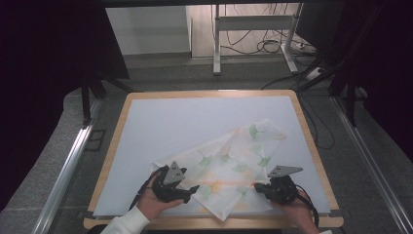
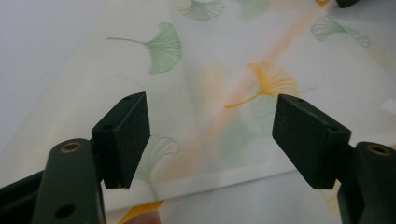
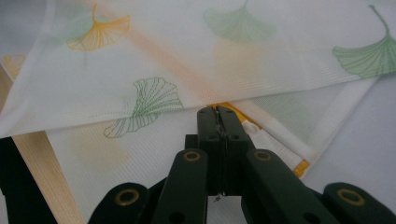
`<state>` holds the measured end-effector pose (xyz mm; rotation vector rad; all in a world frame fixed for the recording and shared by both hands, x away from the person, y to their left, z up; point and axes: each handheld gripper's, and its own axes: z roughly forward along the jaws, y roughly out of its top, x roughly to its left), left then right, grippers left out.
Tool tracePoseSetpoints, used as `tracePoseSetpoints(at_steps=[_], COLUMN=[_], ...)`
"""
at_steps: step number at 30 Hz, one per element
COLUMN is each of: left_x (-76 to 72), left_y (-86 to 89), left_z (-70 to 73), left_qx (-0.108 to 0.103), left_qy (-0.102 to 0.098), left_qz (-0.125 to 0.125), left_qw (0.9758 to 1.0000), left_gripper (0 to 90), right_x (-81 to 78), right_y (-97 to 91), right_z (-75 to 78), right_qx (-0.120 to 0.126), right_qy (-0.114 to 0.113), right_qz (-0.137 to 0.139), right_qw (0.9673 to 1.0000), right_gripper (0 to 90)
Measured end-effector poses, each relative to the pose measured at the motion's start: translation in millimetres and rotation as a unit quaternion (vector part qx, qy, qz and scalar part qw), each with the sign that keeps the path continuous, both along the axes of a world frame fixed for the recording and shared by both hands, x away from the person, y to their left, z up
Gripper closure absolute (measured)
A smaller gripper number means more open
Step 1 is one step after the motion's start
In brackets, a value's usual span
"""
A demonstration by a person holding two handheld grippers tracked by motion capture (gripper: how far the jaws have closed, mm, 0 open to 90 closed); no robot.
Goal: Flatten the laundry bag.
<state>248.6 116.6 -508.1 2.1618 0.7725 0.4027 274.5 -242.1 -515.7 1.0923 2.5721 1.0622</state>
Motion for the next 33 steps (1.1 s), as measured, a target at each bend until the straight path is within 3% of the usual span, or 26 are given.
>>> tracePoseSetpoints(at_steps=[4,9,15,22,30,33], left_x=[-4.4,-8.0,-17.2,-22.2,-28.3,-32.0], left_y=[-11.9,-18.8,-37.2,-49.6,-57.1,-62.4], left_z=[-2.1,-4.7,-8.8,-14.4,-14.6,-16.6], left_qx=[0.006,0.003,0.014,0.024,0.016,0.002], left_qy=[0.002,0.007,0.008,0.018,0.026,0.04], left_qz=[-0.018,-0.028,-0.066,-0.085,-0.104,-0.115], left_qw=[0.9998,0.9996,0.9977,0.9959,0.9941,0.9926], left_gripper=[26.1,25.8,25.2,25.3,25.2,25.0], right_x=[0.1,1.3,2.3,2.2,2.3,2.4], right_y=[2.2,1.5,0.5,1.3,1.1,1.1], right_z=[-2.1,-2.7,-3.0,-3.0,-3.0,-3.0], right_qx=[-0.017,-0.013,-0.011,-0.013,-0.014,-0.013], right_qy=[0.004,0.01,0.012,0.009,0.008,0.008], right_qz=[0.004,0.004,0.006,0.007,0.008,0.009], right_qw=[0.9998,0.9999,0.9998,0.9999,0.9998,0.9998], right_gripper=[88.9,88.9,88.9,88.8,88.6,88.5])
